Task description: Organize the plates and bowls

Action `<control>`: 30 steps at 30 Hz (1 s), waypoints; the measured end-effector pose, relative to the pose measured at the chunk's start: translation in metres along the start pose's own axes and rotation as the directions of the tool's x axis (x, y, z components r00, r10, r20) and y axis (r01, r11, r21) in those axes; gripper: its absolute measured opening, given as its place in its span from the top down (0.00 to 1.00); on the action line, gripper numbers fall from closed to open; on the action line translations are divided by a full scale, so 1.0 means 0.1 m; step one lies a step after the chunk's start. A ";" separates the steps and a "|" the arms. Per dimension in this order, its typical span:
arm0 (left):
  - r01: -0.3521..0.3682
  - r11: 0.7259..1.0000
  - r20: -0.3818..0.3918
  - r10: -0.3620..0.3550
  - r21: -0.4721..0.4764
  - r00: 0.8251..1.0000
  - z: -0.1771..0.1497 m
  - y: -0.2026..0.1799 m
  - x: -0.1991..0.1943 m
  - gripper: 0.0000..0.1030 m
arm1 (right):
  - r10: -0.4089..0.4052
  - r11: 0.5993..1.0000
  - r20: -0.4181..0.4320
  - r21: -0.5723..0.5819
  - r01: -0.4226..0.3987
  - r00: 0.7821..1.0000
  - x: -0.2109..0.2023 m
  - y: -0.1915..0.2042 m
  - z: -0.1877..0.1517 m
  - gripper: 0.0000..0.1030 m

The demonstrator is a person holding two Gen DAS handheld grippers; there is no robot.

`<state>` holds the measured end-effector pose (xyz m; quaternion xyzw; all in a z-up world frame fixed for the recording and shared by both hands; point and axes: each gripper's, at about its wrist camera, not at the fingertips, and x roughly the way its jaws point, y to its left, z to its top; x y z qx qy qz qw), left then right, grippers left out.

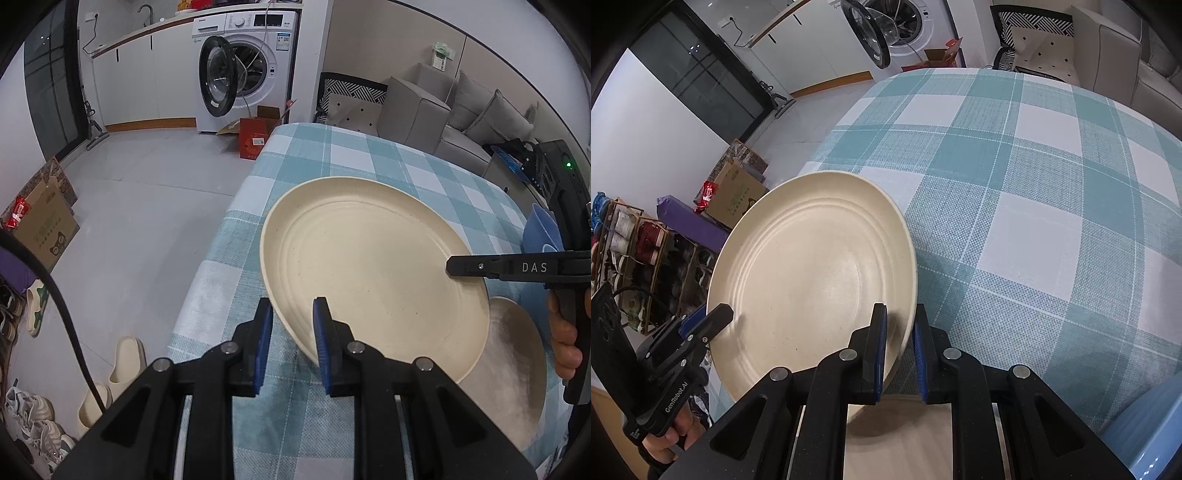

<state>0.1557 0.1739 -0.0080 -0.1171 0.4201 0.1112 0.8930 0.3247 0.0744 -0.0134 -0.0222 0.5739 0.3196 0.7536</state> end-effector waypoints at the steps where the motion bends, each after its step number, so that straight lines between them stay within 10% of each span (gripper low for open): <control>1: 0.002 1.000 0.000 -0.002 0.004 1.000 -0.01 -0.01 -0.02 0.80 | -0.003 1.000 -0.001 -0.002 0.003 1.000 -0.01 0.00 -0.01 0.86; 30: 0.038 0.994 0.040 -0.042 0.102 0.998 -0.24 -0.40 -0.47 0.80 | -0.048 0.998 0.028 -0.035 0.049 0.998 -0.65 -0.04 -0.65 0.86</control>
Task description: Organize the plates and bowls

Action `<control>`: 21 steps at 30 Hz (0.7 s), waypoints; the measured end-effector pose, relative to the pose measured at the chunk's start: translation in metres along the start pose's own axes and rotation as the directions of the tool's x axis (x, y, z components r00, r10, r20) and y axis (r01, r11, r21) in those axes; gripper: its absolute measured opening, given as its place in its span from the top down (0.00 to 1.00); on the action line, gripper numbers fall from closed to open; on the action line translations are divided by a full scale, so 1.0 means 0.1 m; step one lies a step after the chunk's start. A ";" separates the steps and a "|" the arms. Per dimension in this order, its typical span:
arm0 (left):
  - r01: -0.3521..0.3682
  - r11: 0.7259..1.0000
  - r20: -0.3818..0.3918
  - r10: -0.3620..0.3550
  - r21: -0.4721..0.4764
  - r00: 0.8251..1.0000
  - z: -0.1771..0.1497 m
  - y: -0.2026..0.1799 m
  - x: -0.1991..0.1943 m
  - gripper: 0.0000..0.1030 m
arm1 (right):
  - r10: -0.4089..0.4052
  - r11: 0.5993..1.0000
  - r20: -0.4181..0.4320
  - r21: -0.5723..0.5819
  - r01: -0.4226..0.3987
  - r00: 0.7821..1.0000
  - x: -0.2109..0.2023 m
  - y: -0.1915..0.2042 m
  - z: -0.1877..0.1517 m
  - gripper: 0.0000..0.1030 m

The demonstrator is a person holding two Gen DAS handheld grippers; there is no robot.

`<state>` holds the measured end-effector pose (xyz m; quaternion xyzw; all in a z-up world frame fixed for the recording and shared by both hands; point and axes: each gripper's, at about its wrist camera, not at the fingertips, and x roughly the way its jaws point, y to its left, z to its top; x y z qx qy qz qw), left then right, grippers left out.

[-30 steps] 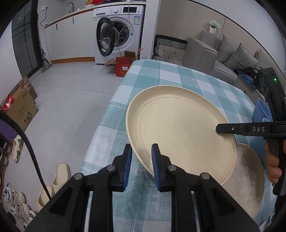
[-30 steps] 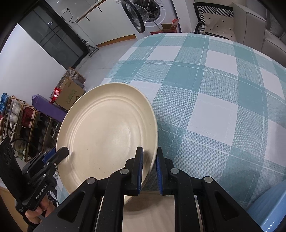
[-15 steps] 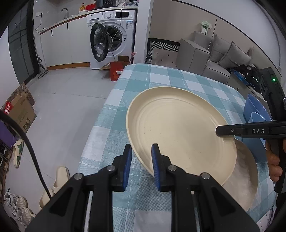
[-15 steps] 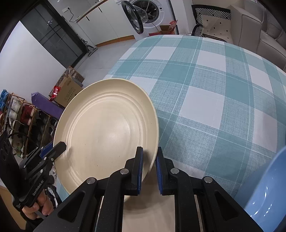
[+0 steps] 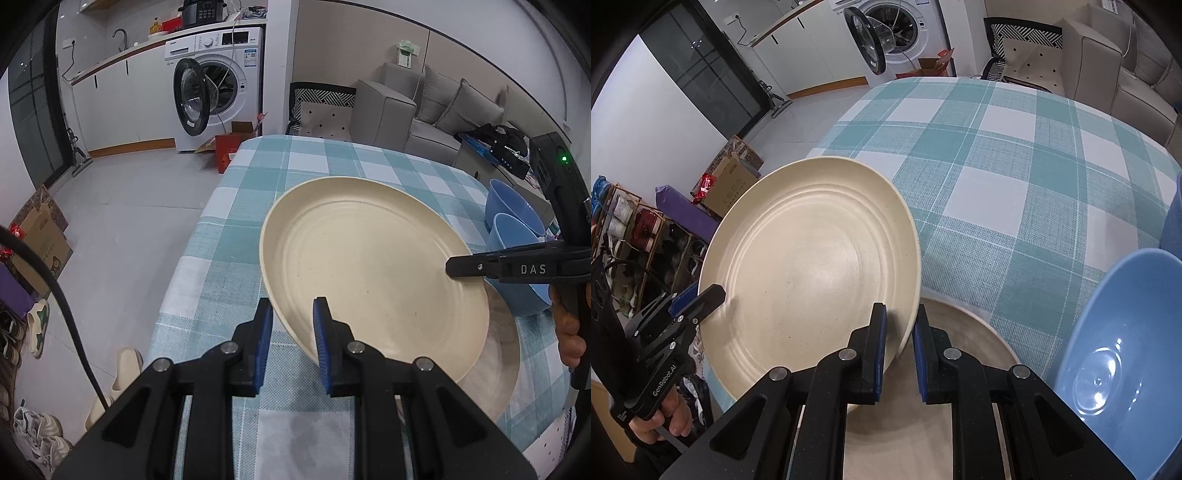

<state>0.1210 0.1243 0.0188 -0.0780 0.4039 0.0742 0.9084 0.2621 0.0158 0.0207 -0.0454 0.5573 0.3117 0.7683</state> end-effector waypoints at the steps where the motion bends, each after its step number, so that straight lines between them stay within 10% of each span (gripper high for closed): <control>1: 0.001 1.000 0.000 -0.001 0.003 1.000 -0.01 -0.01 -0.01 0.80 | -0.004 1.000 0.000 -0.003 0.004 1.000 -0.02 0.00 -0.02 0.86; 21: 0.034 0.998 0.011 -0.035 0.045 0.999 -0.18 -0.18 -0.18 0.80 | -0.027 1.000 0.013 -0.003 0.027 1.000 -0.23 -0.03 -0.39 0.86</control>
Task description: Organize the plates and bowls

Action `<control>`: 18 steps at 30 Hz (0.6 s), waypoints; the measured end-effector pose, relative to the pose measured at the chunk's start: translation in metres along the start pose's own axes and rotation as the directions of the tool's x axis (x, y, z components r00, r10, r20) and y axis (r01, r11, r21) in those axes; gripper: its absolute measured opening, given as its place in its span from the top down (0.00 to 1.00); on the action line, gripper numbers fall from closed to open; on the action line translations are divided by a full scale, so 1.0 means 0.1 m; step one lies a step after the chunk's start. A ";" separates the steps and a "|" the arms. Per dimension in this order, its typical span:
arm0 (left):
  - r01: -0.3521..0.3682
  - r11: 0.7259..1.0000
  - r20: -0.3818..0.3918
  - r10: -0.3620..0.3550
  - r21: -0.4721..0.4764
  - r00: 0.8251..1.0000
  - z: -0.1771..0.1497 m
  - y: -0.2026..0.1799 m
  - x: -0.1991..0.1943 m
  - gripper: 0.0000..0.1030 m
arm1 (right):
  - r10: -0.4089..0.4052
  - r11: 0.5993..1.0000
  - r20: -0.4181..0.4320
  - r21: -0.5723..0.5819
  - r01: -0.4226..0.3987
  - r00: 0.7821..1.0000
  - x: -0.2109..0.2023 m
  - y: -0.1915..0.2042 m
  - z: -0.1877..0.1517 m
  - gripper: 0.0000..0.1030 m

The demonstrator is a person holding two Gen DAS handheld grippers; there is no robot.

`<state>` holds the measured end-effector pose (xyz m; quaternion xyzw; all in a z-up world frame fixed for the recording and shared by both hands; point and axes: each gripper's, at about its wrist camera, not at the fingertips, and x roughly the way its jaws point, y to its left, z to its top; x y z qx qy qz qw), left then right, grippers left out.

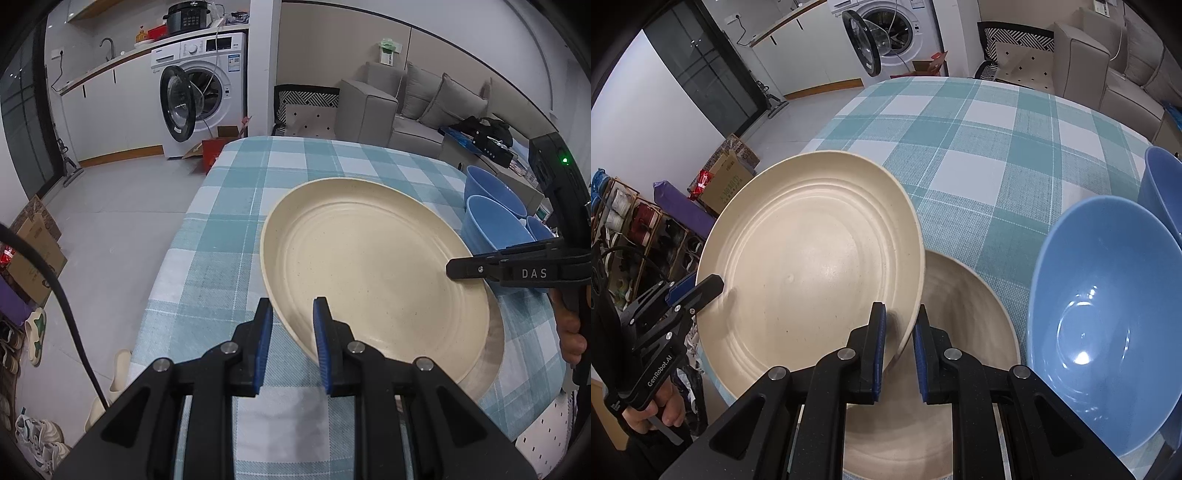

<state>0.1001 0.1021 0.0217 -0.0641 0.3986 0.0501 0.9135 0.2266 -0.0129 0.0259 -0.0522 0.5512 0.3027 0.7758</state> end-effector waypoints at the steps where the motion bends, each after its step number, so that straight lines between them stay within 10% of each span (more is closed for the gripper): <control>1: 0.001 1.000 0.001 -0.001 0.002 1.000 -0.01 0.00 -0.01 0.80 | 0.000 1.000 0.001 0.000 0.000 1.000 -0.01 0.00 -0.02 0.86; 18: 0.024 0.999 -0.005 -0.024 0.036 1.000 -0.10 -0.10 -0.05 0.80 | -0.023 1.000 -0.002 0.007 0.023 1.000 -0.15 -0.03 -0.25 0.86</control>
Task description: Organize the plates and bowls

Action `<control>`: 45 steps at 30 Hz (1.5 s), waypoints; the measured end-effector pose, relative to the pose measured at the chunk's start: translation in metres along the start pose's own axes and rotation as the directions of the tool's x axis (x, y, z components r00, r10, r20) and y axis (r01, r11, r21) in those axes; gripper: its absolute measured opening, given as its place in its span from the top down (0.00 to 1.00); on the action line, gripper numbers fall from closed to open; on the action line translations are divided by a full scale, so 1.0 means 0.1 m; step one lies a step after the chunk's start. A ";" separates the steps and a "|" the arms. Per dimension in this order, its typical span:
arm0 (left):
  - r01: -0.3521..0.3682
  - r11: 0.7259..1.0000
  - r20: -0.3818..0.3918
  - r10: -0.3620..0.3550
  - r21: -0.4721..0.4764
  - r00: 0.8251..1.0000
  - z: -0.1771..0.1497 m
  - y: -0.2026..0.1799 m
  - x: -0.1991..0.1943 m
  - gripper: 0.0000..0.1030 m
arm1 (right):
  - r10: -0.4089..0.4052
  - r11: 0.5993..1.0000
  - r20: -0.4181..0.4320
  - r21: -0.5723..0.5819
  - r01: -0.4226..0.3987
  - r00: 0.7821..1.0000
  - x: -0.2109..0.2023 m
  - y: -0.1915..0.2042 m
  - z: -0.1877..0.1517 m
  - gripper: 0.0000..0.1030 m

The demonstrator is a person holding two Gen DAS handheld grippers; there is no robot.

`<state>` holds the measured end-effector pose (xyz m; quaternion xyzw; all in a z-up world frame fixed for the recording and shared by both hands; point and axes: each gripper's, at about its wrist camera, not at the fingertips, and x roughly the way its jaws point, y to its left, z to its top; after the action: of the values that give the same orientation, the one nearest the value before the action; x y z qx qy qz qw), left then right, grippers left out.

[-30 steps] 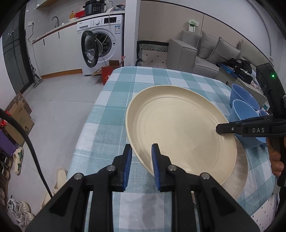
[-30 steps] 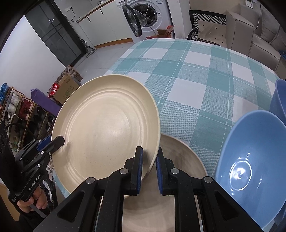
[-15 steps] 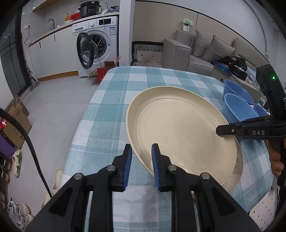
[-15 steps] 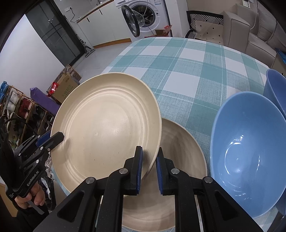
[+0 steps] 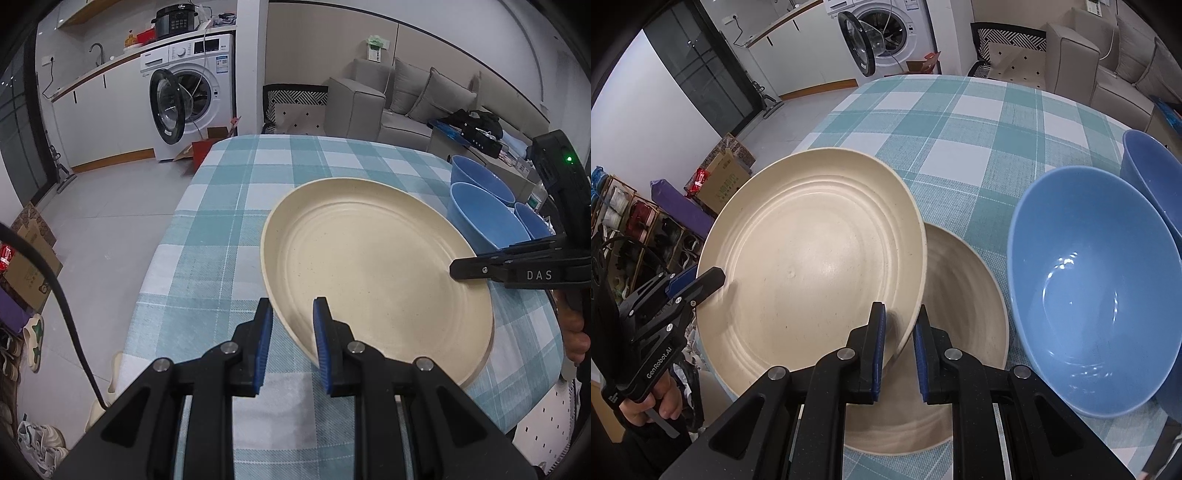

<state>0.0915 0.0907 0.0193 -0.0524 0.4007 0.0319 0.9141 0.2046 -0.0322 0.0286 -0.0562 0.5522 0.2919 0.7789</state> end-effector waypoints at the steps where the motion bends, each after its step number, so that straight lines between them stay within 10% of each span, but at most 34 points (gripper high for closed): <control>1: 0.002 1.000 -0.002 -0.002 0.003 1.000 0.00 -0.01 0.01 0.80 | -0.001 1.000 -0.001 0.001 0.001 1.000 0.00 0.00 -0.01 0.86; 45: 0.059 0.994 -0.081 -0.051 0.092 0.995 -0.10 -0.47 0.24 0.80 | -0.085 0.995 -0.043 0.044 0.087 0.995 -0.08 -0.39 -0.40 0.85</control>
<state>0.1046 0.0430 -0.0017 -0.0213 0.4356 -0.0143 0.8998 0.1900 -0.0843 0.0116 -0.0679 0.5718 0.2441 0.7803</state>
